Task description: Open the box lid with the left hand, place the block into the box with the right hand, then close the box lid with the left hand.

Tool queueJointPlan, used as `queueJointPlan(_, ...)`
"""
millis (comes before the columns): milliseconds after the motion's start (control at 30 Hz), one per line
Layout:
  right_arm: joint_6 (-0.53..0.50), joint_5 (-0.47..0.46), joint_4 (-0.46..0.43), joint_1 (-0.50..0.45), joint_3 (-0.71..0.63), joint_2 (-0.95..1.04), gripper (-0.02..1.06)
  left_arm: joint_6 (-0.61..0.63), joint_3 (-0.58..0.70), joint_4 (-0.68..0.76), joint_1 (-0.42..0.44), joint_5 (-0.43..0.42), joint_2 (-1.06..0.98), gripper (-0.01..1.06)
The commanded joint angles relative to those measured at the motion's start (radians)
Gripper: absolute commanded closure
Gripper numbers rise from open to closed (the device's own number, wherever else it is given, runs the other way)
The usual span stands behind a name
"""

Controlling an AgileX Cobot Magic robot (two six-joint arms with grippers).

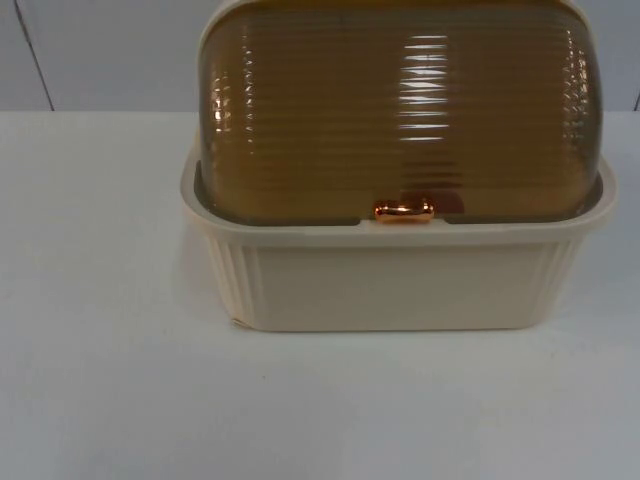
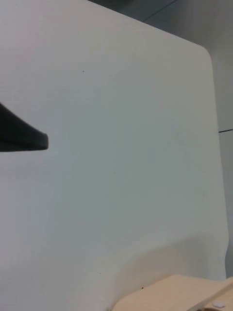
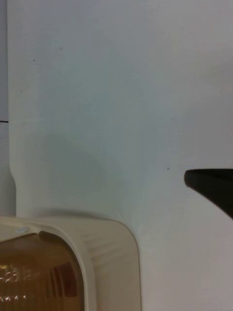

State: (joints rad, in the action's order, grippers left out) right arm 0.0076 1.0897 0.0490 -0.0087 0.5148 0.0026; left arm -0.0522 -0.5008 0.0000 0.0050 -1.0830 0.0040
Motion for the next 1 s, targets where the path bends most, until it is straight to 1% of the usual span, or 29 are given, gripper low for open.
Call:
queueJointPlan(0,0.002,-0.012,-0.002,-0.001,-0.001,-0.003,0.0,0.002,0.006,0.008,-0.005,0.009,-0.004,0.0)
queueJointPlan(133,0.002,-0.012,-0.002,-0.001,-0.001,-0.003,0.0,0.006,0.006,0.0,-0.005,0.009,-0.004,0.0)
queueJointPlan(333,0.002,-0.012,-0.002,-0.001,-0.001,-0.003,0.0,0.061,0.006,0.015,-0.005,0.009,-0.004,0.0)
queueJointPlan(967,0.002,-0.012,-0.002,-0.001,-0.001,-0.003,0.0,0.061,0.006,0.015,-0.005,0.009,-0.004,0.0)
